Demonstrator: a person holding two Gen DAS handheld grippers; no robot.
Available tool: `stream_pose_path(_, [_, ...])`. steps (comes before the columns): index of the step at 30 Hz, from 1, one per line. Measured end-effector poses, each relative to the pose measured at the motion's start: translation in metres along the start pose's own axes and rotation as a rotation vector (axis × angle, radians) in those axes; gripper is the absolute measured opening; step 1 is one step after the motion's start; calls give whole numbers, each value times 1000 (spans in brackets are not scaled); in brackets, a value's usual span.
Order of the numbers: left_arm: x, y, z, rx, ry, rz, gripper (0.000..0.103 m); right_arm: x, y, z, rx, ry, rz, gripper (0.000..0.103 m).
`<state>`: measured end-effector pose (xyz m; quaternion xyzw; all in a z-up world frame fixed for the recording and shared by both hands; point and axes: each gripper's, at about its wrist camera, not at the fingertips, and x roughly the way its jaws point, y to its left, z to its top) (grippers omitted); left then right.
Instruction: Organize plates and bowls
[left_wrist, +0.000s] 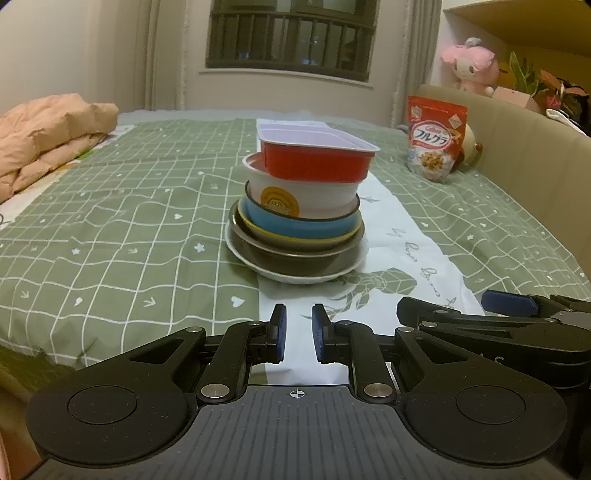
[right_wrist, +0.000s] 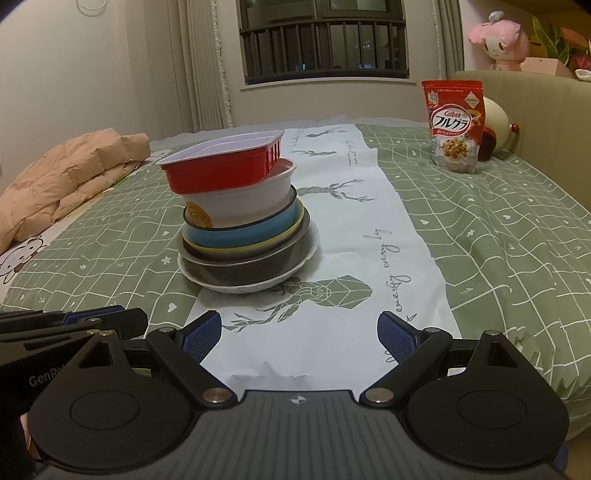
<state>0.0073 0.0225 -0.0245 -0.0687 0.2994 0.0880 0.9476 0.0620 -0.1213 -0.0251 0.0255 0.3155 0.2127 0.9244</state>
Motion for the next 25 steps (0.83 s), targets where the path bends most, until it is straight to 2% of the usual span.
stream_pose_path(16, [2,1,0,-3,4,5,19,1,0,-2,4,8,14,92])
stream_pose_path(25, [20,1,10,-9,17,26,19,13,-13,9,44,11,65,92])
